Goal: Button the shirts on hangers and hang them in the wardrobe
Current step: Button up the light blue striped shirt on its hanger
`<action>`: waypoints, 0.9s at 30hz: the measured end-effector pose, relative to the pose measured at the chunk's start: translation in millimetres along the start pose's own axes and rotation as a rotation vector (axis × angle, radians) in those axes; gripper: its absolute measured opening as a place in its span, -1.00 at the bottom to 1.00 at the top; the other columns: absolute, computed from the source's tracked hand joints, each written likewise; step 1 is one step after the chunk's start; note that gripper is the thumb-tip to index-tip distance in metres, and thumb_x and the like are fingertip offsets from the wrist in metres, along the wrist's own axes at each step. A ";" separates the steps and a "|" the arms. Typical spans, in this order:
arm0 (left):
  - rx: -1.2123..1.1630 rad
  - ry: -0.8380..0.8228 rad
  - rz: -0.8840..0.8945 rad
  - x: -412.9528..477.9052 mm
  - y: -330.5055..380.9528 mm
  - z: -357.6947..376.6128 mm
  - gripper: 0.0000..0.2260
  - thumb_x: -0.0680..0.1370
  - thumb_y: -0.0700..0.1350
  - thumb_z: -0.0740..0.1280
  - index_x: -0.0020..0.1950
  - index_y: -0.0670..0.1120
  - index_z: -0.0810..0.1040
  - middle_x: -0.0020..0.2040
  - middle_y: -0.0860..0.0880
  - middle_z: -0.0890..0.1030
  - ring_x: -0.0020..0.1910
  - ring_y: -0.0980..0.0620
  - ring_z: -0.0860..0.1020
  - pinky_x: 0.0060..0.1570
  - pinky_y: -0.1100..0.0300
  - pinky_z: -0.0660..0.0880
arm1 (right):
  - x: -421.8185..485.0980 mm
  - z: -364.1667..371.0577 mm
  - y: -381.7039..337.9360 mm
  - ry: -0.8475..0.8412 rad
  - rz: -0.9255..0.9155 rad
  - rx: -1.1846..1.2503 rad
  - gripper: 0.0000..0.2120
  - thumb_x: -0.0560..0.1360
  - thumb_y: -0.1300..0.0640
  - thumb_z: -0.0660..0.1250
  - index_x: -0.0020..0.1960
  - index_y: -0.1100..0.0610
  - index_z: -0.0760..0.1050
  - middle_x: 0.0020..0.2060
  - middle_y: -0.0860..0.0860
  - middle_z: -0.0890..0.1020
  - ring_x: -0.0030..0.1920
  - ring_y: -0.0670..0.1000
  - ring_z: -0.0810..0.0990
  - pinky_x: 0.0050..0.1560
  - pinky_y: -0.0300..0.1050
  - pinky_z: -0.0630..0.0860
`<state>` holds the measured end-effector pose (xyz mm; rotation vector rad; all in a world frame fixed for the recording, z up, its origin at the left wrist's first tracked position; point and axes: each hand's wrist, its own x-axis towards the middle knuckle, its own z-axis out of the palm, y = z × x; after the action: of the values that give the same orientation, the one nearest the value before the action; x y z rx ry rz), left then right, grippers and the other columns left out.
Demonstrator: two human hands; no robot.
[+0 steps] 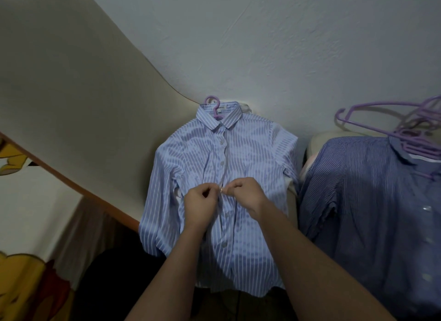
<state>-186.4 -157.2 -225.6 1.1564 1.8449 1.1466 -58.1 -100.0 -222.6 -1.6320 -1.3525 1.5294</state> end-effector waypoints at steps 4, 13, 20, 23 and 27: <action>-0.166 0.028 -0.121 6.7 -3.3 -1.6 -0.61 0.54 0.01 0.38 -0.34 -0.26 0.52 -0.39 -0.29 0.48 -0.36 0.02 0.41 -0.26 0.07 0.39 | -0.2 -1.4 -1.4 0.021 0.012 0.005 -0.88 0.40 0.25 0.51 -0.30 0.12 0.69 -0.25 0.03 0.73 -0.06 0.00 0.70 0.01 -0.08 0.63; -0.144 -0.062 -0.160 18.7 4.7 -5.6 -0.98 0.44 -0.23 0.55 -0.18 -0.12 0.76 -0.21 -0.03 0.75 -0.11 0.01 0.71 0.00 0.15 0.63 | -2.5 -6.1 -8.2 -0.007 -0.001 0.021 -0.75 0.42 0.38 0.43 -0.40 0.16 0.62 -0.28 0.26 0.66 -0.07 0.24 0.67 0.13 0.12 0.58; -0.152 -0.102 -0.189 21.6 6.2 -6.7 -0.94 0.41 -0.28 0.57 -0.16 -0.20 0.74 -0.19 -0.10 0.74 -0.09 -0.04 0.71 0.02 0.12 0.64 | 1.8 -7.2 -6.1 -0.005 0.054 0.029 -0.85 0.45 0.31 0.37 -0.27 0.25 0.65 -0.33 0.08 0.64 -0.16 0.09 0.63 -0.01 -0.01 0.58; -0.180 -0.090 -0.181 18.4 5.0 -2.5 -0.93 0.40 -0.30 0.57 -0.21 -0.21 0.71 -0.25 -0.14 0.73 -0.16 -0.05 0.71 -0.05 0.11 0.63 | 2.9 -5.3 -7.8 -0.004 0.113 0.113 -0.79 0.46 0.13 0.42 -0.29 0.23 0.62 -0.33 0.12 0.63 -0.21 0.09 0.57 -0.06 -0.01 0.51; -0.130 -0.021 -0.161 17.3 0.7 2.8 -0.88 0.39 -0.25 0.59 -0.29 -0.14 0.68 -0.32 -0.13 0.68 -0.29 0.03 0.61 -0.17 0.12 0.58 | 2.3 -2.3 -7.7 0.034 0.097 0.062 -0.69 0.38 0.05 0.54 -0.23 0.34 0.65 -0.34 0.15 0.63 -0.10 0.18 0.66 -0.02 0.00 0.56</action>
<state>-190.4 -140.2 -227.4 0.9265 1.7839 1.1394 -58.7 -94.6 -216.3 -1.6992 -1.2125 1.5757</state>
